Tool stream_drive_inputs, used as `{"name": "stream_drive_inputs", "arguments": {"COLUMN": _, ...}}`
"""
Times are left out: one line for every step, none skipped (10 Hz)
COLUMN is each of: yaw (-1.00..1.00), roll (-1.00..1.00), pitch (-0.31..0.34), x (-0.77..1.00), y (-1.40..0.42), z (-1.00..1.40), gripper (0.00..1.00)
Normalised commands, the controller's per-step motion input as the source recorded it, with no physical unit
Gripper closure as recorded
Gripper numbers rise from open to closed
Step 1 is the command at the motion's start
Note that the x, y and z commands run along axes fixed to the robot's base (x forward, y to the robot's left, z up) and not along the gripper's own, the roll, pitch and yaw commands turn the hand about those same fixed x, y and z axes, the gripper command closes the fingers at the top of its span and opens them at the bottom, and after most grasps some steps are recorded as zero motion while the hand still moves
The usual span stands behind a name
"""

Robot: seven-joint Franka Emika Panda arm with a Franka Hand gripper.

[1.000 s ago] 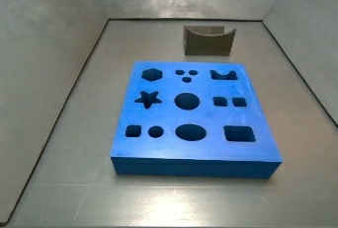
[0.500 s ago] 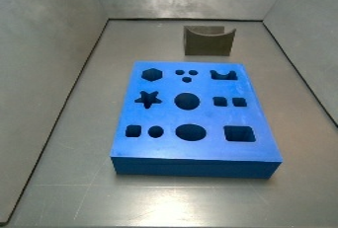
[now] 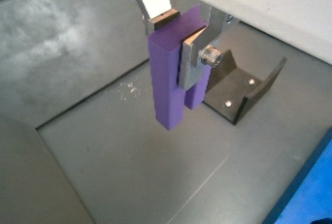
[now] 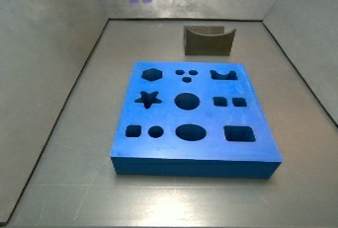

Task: Pick up the double-square object. Move up. Rotate the double-square object. Place the double-square object on the fixture. Regrasp the double-square object. Move to above the board. Insert the double-square object.
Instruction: Rotate the double-square object.

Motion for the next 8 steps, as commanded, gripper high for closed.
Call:
{"name": "stream_drive_inputs", "arguments": {"yaw": 0.03, "roll": 0.01, "pitch": -0.038, "x": 0.02, "y": 0.01, "z": -1.00, "gripper": 1.00}}
{"name": "stream_drive_inputs", "arguments": {"yaw": 0.02, "roll": 0.02, "pitch": -0.045, "x": 0.02, "y": 0.01, "z": -1.00, "gripper": 1.00}}
{"name": "stream_drive_inputs", "arguments": {"yaw": 0.02, "roll": 0.02, "pitch": -0.052, "x": 0.02, "y": 0.01, "z": -1.00, "gripper": 1.00}}
{"name": "stream_drive_inputs", "arguments": {"yaw": 0.02, "roll": 0.03, "pitch": -0.050, "x": 0.02, "y": 0.01, "z": -1.00, "gripper": 1.00}}
{"name": "stream_drive_inputs", "arguments": {"yaw": 0.02, "roll": 0.03, "pitch": -0.051, "x": 0.02, "y": 0.01, "z": -1.00, "gripper": 1.00}}
{"name": "stream_drive_inputs", "arguments": {"yaw": 0.02, "roll": 0.04, "pitch": -0.054, "x": 0.02, "y": 0.02, "z": -1.00, "gripper": 1.00}}
{"name": "stream_drive_inputs", "arguments": {"yaw": 0.02, "roll": 0.04, "pitch": -0.055, "x": 0.02, "y": 0.02, "z": -1.00, "gripper": 1.00}}
{"name": "stream_drive_inputs", "arguments": {"yaw": 0.02, "roll": 0.04, "pitch": -0.054, "x": 0.02, "y": 0.02, "z": -1.00, "gripper": 1.00}}
